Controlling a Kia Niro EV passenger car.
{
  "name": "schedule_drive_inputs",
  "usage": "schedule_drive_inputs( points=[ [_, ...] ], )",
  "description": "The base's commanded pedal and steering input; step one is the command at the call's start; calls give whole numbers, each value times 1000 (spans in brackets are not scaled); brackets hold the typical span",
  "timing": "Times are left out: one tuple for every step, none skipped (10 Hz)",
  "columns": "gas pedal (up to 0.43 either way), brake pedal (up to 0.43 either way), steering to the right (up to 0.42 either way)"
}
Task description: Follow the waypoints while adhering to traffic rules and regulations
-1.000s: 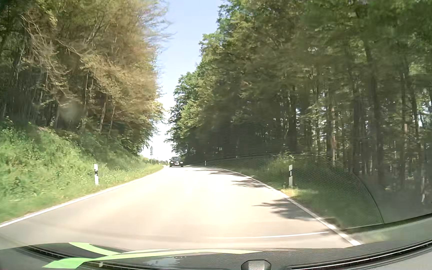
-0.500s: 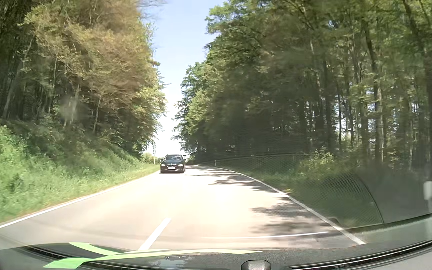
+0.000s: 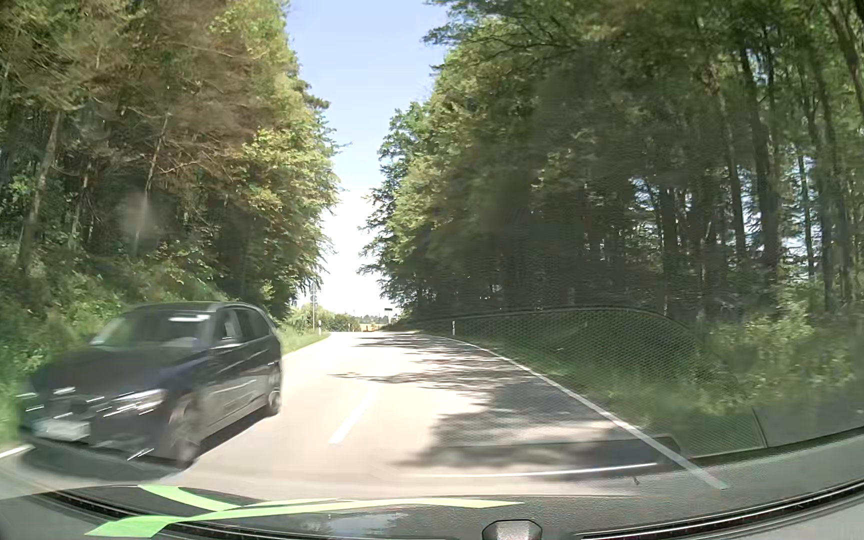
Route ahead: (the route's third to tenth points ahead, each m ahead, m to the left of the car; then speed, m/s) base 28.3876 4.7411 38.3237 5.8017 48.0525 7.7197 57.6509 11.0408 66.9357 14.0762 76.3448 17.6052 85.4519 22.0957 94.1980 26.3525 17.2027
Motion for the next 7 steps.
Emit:
schedule_drive_inputs(
  points=[
    [319, 0, -36],
    [331, 0, -37],
    [331, 0, -33],
    [331, 0, -28],
    [319, 0, -25],
    [248, 0, -26],
    [177, 0, -26]
  ],
)
